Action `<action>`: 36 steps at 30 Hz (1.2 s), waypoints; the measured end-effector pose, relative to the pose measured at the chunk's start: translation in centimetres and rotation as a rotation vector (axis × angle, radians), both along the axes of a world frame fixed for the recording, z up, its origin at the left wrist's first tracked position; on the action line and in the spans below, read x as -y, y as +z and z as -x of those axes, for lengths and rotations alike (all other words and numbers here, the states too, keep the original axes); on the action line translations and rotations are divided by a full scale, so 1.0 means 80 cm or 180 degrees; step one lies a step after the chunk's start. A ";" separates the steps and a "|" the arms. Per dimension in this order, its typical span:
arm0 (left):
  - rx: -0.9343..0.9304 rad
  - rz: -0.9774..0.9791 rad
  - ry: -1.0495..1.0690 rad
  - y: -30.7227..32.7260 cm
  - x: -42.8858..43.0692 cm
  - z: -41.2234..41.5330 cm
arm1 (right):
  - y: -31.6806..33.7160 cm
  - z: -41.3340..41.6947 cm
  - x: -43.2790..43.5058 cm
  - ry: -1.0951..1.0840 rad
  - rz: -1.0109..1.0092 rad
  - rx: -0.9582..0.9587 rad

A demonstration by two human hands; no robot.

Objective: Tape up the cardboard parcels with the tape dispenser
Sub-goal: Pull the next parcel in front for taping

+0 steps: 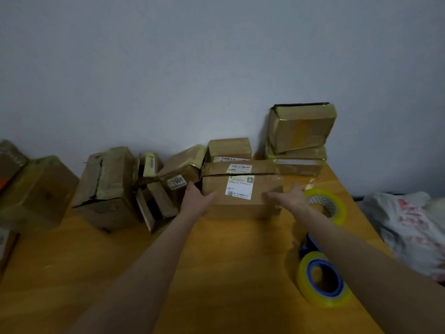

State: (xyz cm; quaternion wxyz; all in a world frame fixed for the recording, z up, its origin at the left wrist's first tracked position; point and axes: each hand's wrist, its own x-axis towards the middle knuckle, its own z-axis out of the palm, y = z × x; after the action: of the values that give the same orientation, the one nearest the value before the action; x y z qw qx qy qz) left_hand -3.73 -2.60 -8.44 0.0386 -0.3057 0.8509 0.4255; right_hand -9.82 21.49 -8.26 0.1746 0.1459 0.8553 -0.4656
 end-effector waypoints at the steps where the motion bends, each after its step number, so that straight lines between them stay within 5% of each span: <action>1: 0.0072 -0.0165 0.0090 -0.006 -0.001 0.006 | -0.007 0.001 -0.003 -0.0011 0.0237 0.0134; 4: 0.0226 -0.0151 0.0083 -0.024 -0.016 0.013 | -0.022 0.006 -0.005 -0.0047 0.0295 -0.0043; 11: 0.0065 0.0087 0.0139 -0.035 -0.040 -0.006 | 0.031 0.030 -0.033 0.0014 -0.0911 -0.0911; 23: -0.0092 0.0206 0.0833 -0.026 -0.055 -0.132 | -0.007 -0.080 -0.052 0.1246 -0.1025 -0.0298; 30: -0.0789 0.0251 0.0966 -0.025 -0.079 -0.208 | -0.020 -0.146 -0.066 0.1233 -0.0763 -0.0291; 36: 0.0058 0.0123 0.0639 -0.043 -0.081 -0.228 | -0.010 -0.152 -0.073 0.1539 -0.1133 -0.0099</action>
State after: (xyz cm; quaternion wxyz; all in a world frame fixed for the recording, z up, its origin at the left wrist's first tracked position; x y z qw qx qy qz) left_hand 14.54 3.85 -11.87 -0.0024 -0.3939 0.8237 0.4079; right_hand 2.38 27.32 -9.10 0.2390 -0.0408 0.9359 -0.2554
